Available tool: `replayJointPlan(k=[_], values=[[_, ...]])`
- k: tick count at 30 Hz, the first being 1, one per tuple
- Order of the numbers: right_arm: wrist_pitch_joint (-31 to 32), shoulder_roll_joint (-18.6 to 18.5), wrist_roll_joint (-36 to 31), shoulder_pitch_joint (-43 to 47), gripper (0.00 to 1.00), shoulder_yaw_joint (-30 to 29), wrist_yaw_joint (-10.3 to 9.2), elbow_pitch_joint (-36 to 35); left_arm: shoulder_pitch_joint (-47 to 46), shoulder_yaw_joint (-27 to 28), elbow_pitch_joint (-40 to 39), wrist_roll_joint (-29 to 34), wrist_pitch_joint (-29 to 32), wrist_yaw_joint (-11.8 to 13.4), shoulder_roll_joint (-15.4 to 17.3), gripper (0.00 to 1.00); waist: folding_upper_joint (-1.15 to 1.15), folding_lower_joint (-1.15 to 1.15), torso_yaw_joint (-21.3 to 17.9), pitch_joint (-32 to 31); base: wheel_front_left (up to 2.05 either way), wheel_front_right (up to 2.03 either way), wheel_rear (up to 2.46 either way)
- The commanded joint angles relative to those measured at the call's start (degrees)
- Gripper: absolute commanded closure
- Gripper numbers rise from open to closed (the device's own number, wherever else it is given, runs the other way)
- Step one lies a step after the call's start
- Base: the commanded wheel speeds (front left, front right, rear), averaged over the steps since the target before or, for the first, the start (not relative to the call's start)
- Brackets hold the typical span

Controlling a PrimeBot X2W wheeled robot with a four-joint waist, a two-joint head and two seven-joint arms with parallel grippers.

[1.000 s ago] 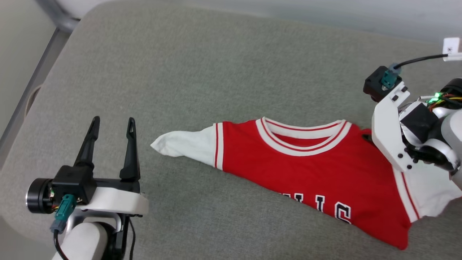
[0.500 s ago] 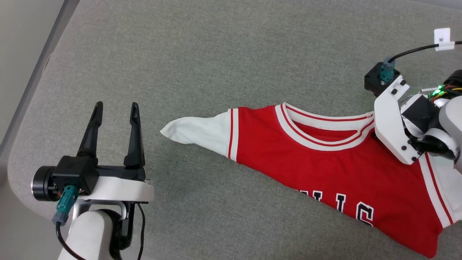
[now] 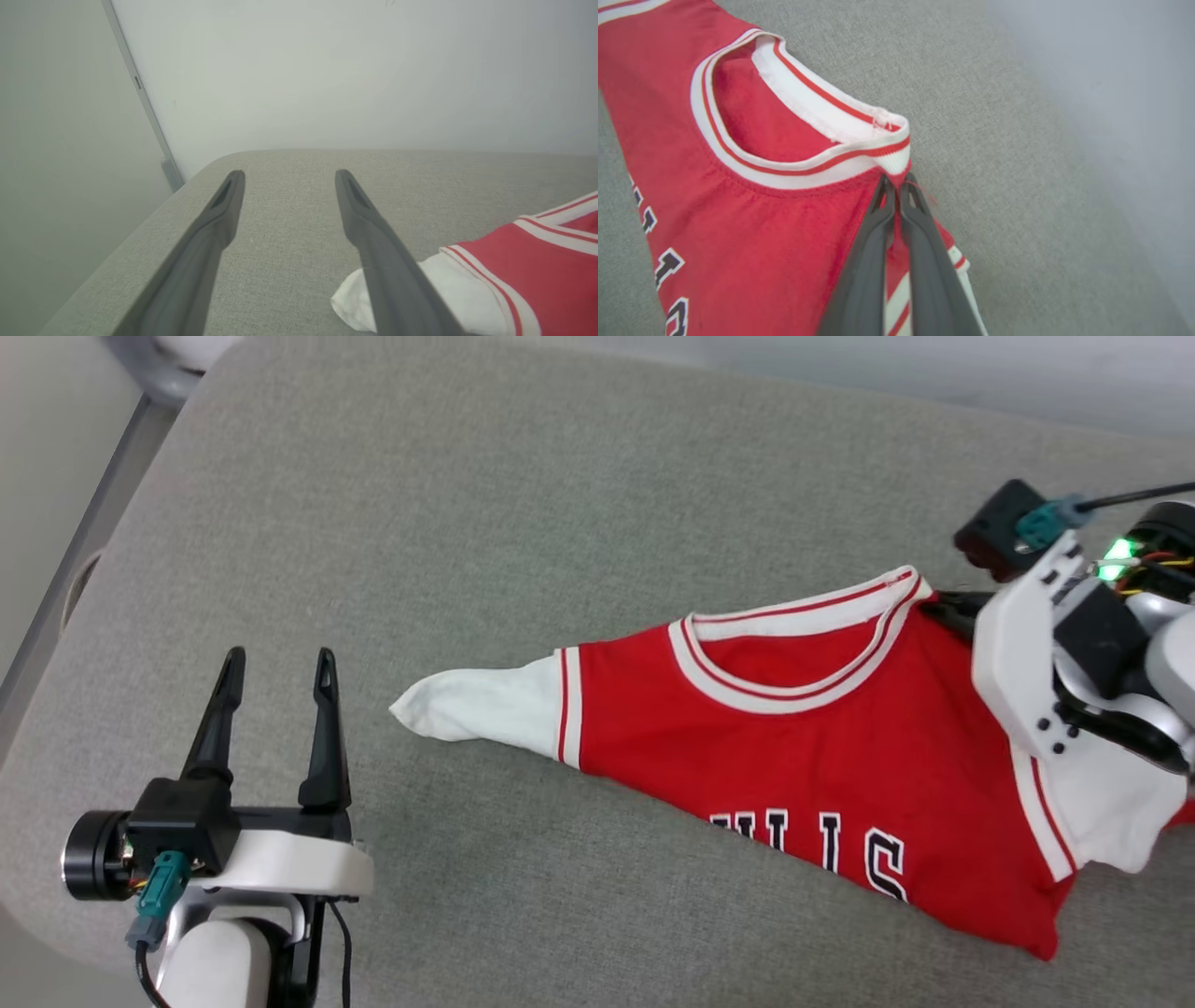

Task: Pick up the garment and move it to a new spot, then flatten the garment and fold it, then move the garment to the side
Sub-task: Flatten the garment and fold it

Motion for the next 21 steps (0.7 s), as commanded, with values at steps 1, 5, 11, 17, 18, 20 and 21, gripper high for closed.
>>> replayJointPlan(k=[1,5,11,17,18,20,21], values=[[-1.37,-0.87,-0.29,1.39,1.00,-1.07,-0.08,-1.06,1.22,0.43,0.24,0.54,-0.13,-0.25,-0.23,0.00,0.00,-0.01,-1.63,-2.35,0.00,0.00,0.00],[-3.32,-3.89,-1.30,4.53,1.00,-5.59,-0.08,-4.80,3.13,1.52,0.23,1.14,-0.13,-0.55,-0.53,0.00,0.00,-0.01,-2.95,-4.74,0.00,0.00,0.00],[-1.39,-6.76,-3.42,8.77,1.00,-14.41,-0.08,-9.34,5.31,2.65,-0.17,1.93,-0.13,-1.08,-1.06,0.00,0.00,-0.01,-4.12,-6.15,0.00,0.00,0.00],[1.88,-6.25,-5.50,10.47,1.00,-20.66,-0.08,-10.22,4.73,2.49,-0.55,2.48,-0.13,-1.62,-2.14,0.00,0.00,-0.01,-3.70,-5.09,0.00,0.00,0.00],[2.65,-6.31,-6.27,10.38,1.00,-21.45,-0.08,-9.96,4.36,2.54,-0.50,2.44,-0.13,-1.87,-2.24,0.00,0.00,-0.01,-3.55,-4.65,0.00,0.00,0.00],[4.06,-6.28,-7.63,9.76,1.00,-22.79,-0.08,-8.68,3.55,2.46,-0.21,2.45,-0.13,-2.37,-2.58,0.00,0.00,-0.01,-3.02,-3.69,0.00,0.00,0.00],[5.16,-6.48,-8.46,9.36,1.00,-23.17,-0.08,-7.72,3.35,2.42,-0.17,2.53,-0.13,-2.58,-2.72,0.00,0.00,-0.01,-2.72,-3.08,0.00,0.00,0.00]])
